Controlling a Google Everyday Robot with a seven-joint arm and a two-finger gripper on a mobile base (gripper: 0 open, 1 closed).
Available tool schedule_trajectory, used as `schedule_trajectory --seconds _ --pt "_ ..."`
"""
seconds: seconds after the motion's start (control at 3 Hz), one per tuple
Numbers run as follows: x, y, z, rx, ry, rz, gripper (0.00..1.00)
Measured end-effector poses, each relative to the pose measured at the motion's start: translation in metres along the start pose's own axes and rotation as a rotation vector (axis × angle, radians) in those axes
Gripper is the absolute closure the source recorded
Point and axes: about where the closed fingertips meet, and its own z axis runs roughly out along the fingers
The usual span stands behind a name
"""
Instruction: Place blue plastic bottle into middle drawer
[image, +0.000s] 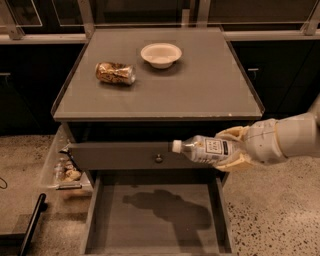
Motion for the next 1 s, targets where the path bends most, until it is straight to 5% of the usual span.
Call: schedule_trajectory --seconds 0.67,1.0 --pt "0.085 0.034 0.1 -0.003 -0.012 0.045 1.0" --pt "0.085 0.034 0.101 -0.003 -0.012 0.045 1.0"
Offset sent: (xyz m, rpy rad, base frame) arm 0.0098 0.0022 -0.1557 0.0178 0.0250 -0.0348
